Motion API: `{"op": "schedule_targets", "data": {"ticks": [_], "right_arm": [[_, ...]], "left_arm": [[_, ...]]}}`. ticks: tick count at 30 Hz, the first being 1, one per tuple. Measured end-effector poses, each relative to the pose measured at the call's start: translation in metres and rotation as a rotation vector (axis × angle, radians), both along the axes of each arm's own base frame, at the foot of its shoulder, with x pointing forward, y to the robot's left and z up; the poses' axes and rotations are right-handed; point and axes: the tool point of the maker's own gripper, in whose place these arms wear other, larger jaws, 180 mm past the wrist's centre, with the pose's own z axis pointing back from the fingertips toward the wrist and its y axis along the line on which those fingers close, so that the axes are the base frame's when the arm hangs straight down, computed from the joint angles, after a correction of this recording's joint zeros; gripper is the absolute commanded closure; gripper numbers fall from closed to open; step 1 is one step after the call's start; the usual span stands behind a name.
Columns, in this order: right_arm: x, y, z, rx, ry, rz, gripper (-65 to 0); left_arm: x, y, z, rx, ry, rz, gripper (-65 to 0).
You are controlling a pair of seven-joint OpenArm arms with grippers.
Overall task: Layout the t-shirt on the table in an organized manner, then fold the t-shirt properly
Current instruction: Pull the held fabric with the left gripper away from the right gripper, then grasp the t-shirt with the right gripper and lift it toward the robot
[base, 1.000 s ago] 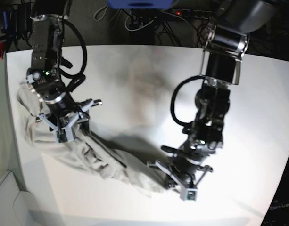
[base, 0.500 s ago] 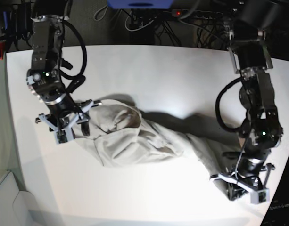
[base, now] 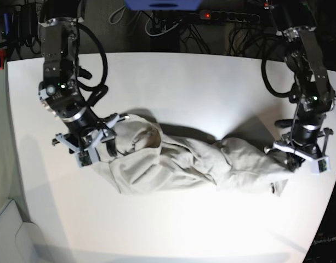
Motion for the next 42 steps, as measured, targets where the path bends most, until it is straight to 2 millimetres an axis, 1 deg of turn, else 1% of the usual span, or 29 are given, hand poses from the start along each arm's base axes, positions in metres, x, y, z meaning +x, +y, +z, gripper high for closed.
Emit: {"op": "schedule_targets", "data": {"ticks": [3, 6, 9, 12, 14, 18, 20, 22, 23, 25, 27, 29, 32, 39, 42], "right_arm": [[-0.002, 0.006, -0.009, 0.002, 0.024, 0.017, -26.7], [-0.004, 0.012, -0.019, -0.001, 0.053, 0.036, -26.7], [-0.006, 0.02, -0.022, 0.007, 0.058, 0.054, -26.7], [-0.006, 0.023, -0.022, 0.005, 0.059, 0.065, -26.7], [-0.007, 0.026, -0.024, 0.004, 0.065, 0.073, -26.7], [-0.008, 0.026, -0.024, 0.006, 0.065, 0.073, -26.7], [-0.008, 0.026, -0.024, 0.005, 0.066, 0.073, -26.8], [-0.008, 0.026, -0.024, 0.005, 0.066, 0.073, -27.7], [-0.008, 0.026, -0.024, 0.006, 0.065, 0.073, -28.9], [-0.008, 0.027, -0.024, 0.005, 0.066, 0.074, -32.7], [-0.009, 0.034, -0.025, -0.001, 0.067, 0.098, -36.3], [-0.013, 0.047, -0.026, -0.002, 0.072, 0.138, -40.2], [-0.016, 0.066, -0.025, 0.003, 0.072, 0.19, -42.3], [-0.003, 0.095, -0.014, -0.013, 0.038, 0.279, -42.3], [0.004, 0.107, -0.008, -0.021, 0.018, 0.314, -42.3]], "left_arm": [[-0.02, 0.014, -0.012, -0.012, 0.031, 0.044, -0.9], [-0.044, 0.035, -0.03, 0.008, 0.096, 0.101, -0.9], [-0.06, 0.042, -0.041, 0.001, 0.132, 0.12, -0.9], [-0.08, 0.049, -0.056, 0.006, 0.187, 0.143, -0.9], [-0.089, 0.053, -0.066, 0.008, 0.223, 0.155, -0.9], [-0.095, 0.057, -0.08, -0.003, 0.26, 0.163, -1.7], [-0.103, 0.058, -0.091, -0.008, 0.294, 0.167, -6.8], [-0.111, 0.058, -0.104, -0.017, 0.341, 0.169, -14.4], [-0.114, 0.058, -0.108, -0.019, 0.353, 0.17, -18.5], [-0.115, 0.058, -0.108, -0.016, 0.351, 0.17, -25.5], [-0.117, 0.058, -0.109, -0.016, 0.354, 0.17, -31.2], [-0.118, 0.058, -0.11, -0.016, 0.36, 0.17, -36.7], [-0.118, 0.058, -0.109, -0.014, 0.357, 0.169, -42.9], [-0.117, 0.06, -0.104, -0.013, 0.342, 0.177, -43.4], [-0.117, 0.068, -0.091, 0.001, 0.309, 0.201, -43.4]]}}
